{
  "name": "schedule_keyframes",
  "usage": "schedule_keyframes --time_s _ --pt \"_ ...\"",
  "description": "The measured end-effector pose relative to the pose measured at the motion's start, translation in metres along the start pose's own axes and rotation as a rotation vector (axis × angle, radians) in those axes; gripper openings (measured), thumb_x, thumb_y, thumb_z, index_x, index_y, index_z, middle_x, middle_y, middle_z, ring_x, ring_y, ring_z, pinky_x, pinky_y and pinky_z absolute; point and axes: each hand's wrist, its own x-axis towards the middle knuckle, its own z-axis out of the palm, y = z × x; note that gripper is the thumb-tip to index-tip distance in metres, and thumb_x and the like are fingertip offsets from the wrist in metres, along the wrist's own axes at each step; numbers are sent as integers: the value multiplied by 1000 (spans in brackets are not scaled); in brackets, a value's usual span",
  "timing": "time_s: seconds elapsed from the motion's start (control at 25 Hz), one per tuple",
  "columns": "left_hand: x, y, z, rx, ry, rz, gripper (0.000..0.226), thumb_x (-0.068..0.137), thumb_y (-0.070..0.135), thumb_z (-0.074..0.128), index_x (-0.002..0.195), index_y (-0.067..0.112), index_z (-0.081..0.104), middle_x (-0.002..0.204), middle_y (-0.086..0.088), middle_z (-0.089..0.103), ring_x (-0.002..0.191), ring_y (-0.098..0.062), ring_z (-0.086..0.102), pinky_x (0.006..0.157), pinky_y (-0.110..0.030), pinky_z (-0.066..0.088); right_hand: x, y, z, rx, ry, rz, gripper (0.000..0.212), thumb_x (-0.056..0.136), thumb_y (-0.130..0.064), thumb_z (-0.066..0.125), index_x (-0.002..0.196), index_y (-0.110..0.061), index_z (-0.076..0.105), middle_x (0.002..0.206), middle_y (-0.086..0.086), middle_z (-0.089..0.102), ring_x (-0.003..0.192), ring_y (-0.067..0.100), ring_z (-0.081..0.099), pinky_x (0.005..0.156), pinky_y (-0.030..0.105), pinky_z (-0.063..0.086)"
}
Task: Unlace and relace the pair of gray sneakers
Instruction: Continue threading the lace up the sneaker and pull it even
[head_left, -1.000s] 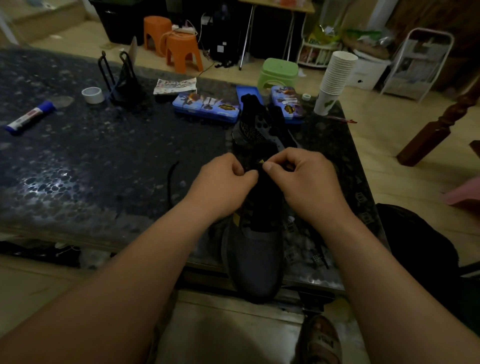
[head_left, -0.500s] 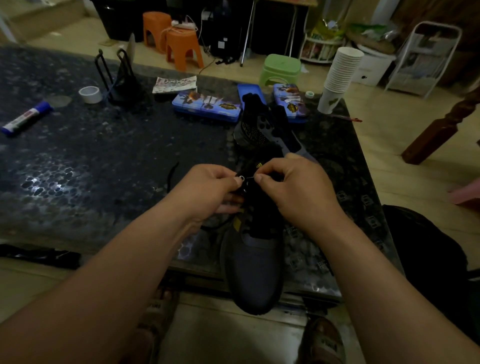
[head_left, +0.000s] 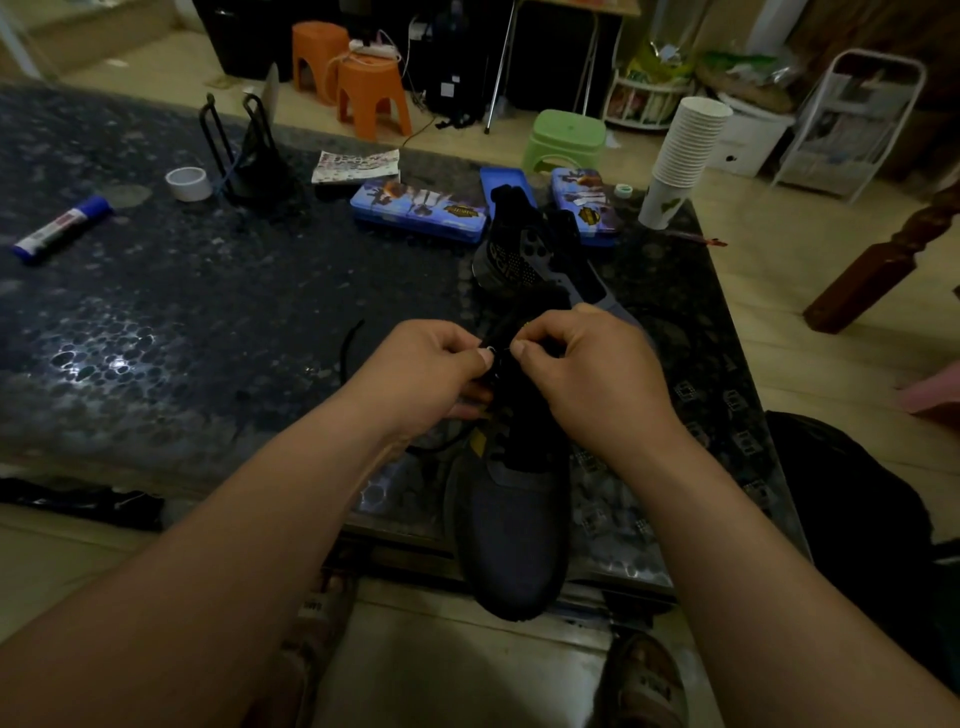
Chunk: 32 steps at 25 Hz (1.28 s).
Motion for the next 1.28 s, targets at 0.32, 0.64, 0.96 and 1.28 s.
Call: schedule_keyframes --time_s 0.32,0.64,0.96,1.28 --pt "-2 2 1 54 -5 28 11 102 11 62 94 6 67 87 -17 69 75 -19 71 68 -32 64 1 0 1 6 -14 11 11 97 -43 64 98 -38 74 94 -10 58 90 13 59 76 38 53" --pt "0 0 -1 148 -72 84 14 106 18 55 93 17 61 88 -6 64 82 -19 64 73 -37 59 1 -4 0 -32 -20 -25 11 97 -39 67 105 -37 74 94 -11 60 90 11 60 76 34 52" --pt "13 14 -36 -678 182 -76 18 98 15 45 80 15 46 70 -4 50 41 -10 34 37 -22 36 -2 13 -48 732 -124 317 11 98 -13 69 108 -13 72 82 4 70 64 11 63 63 26 54" --pt "13 -9 -42 413 104 144 28 100 38 66 84 15 65 65 2 54 58 -10 47 56 -28 38 -7 9 -38 508 20 223 15 100 -19 65 111 -28 71 104 -7 73 98 9 69 91 32 58"
